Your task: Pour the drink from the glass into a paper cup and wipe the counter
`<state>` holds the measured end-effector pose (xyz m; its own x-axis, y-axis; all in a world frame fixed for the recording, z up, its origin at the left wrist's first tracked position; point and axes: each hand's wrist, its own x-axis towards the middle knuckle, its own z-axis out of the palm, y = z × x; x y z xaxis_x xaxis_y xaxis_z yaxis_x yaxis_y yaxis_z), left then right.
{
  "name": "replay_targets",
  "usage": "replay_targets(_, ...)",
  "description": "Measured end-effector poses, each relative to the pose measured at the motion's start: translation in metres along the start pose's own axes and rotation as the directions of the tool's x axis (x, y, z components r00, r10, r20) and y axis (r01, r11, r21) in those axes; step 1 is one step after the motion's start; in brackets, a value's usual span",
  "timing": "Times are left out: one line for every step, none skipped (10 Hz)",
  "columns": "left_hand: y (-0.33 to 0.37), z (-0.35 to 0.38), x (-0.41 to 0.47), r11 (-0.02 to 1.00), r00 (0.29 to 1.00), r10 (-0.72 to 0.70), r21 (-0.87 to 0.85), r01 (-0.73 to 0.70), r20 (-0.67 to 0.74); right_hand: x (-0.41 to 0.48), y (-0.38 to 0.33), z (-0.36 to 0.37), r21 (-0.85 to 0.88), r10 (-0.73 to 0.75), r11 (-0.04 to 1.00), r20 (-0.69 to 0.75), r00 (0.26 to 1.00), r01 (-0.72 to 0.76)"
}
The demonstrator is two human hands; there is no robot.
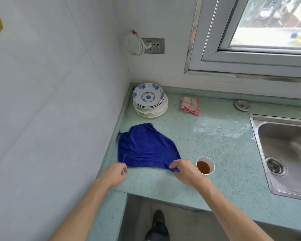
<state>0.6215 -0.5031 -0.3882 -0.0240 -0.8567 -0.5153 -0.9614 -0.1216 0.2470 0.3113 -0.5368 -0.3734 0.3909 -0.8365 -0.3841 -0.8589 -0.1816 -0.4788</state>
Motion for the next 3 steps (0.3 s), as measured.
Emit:
replay_targets(0.017,-0.007,-0.024,0.999,0.996,-0.033,-0.028,0.031,-0.077,-0.022,-0.008,-0.017,0.032,-0.035,0.999,-0.055,0.998,0.037)
replay_targets(0.040,-0.006,-0.056,0.999,0.987,-0.048,-0.020,0.046,-0.153,-0.056,-0.014,-0.029,0.007,-0.102,0.995,-0.100,0.990,0.104)
replay_targets(0.063,-0.004,-0.090,0.996,0.963,-0.084,-0.032,0.079,-0.255,-0.093,-0.019,-0.042,-0.023,-0.151,0.989,-0.125,0.981,0.149)
